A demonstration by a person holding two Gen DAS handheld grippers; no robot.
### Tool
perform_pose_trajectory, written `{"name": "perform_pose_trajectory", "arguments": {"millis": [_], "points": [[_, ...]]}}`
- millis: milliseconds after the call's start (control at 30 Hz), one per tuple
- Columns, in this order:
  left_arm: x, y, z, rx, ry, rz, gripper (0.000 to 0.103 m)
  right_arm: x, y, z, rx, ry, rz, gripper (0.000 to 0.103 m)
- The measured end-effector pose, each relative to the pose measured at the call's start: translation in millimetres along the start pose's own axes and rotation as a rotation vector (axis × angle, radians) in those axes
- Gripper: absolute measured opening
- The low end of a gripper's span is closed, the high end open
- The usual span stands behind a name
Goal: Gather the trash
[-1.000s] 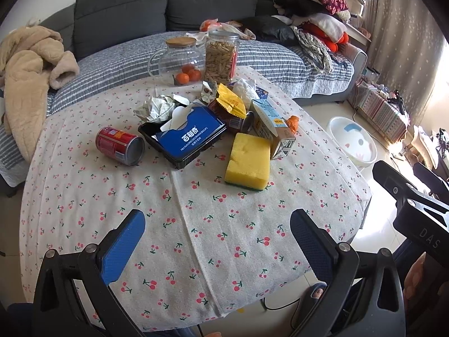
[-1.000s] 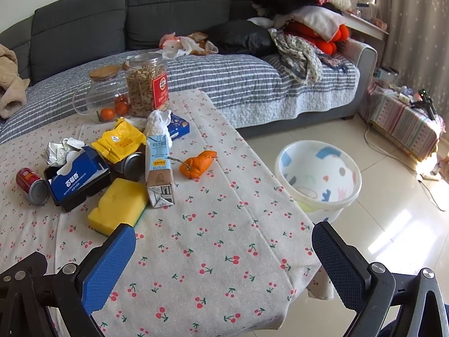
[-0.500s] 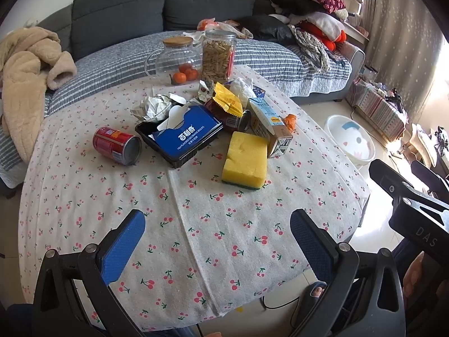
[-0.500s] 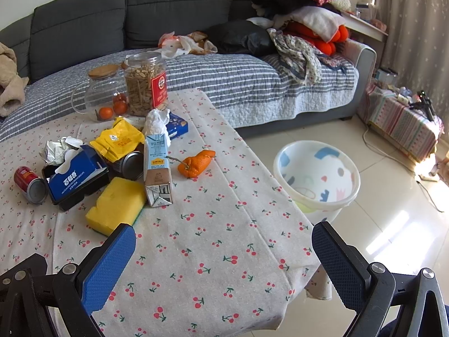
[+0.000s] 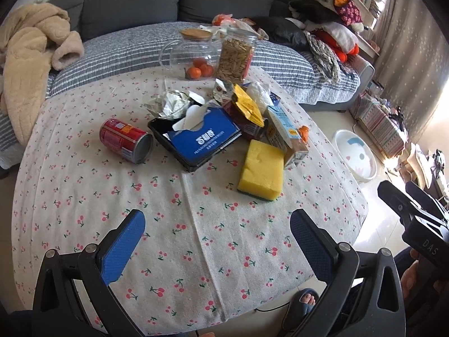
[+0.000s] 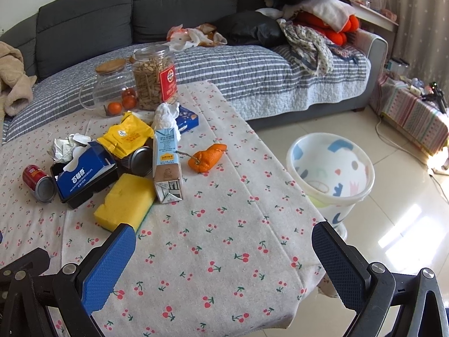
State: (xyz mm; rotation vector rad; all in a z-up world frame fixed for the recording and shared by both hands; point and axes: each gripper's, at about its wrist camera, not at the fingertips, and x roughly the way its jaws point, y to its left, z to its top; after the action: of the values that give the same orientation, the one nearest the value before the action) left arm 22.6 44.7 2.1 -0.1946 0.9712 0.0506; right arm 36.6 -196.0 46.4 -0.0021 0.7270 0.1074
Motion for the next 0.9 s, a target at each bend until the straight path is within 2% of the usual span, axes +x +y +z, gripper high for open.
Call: {"name": "perform_pose_trajectory", "arguments": {"millis": [167, 233, 300, 367, 500, 600, 733, 900], "points": [[7, 62, 45, -0.186, -0.006, 0.048, 0.103, 20, 5, 45, -0.078, 0.069, 0.094, 0.103], [14, 81, 65, -0.25, -0.018, 0.007, 0.103, 38, 7, 64, -0.096, 0.132, 0.125, 0.103], [30, 90, 82, -0.281, 0.044, -0.039, 0.103, 68, 3, 82, -0.064, 0.248, 0.207, 0.103], [49, 96, 94, -0.314, 0.104, -0.041, 0.103, 93, -2, 95, 0.012, 0.315, 0.282, 0.103], [80, 108, 103, -0.362, 0.163, -0.011, 0.103, 136, -3, 102, 0.092, 0.4, 0.315, 0.103], [92, 121, 100, -0.388, 0.159, 0.049, 0.103, 161, 1, 90, 0.037, 0.435, 0.262, 0.103], [96, 138, 100, -0.466, 0.14, 0.053, 0.102, 187, 6, 75, -0.017, 0.494, 0.243, 0.102], [92, 125, 102, -0.419, 0.116, 0.049, 0.102, 197, 13, 76, -0.016, 0.495, 0.239, 0.1]]}}
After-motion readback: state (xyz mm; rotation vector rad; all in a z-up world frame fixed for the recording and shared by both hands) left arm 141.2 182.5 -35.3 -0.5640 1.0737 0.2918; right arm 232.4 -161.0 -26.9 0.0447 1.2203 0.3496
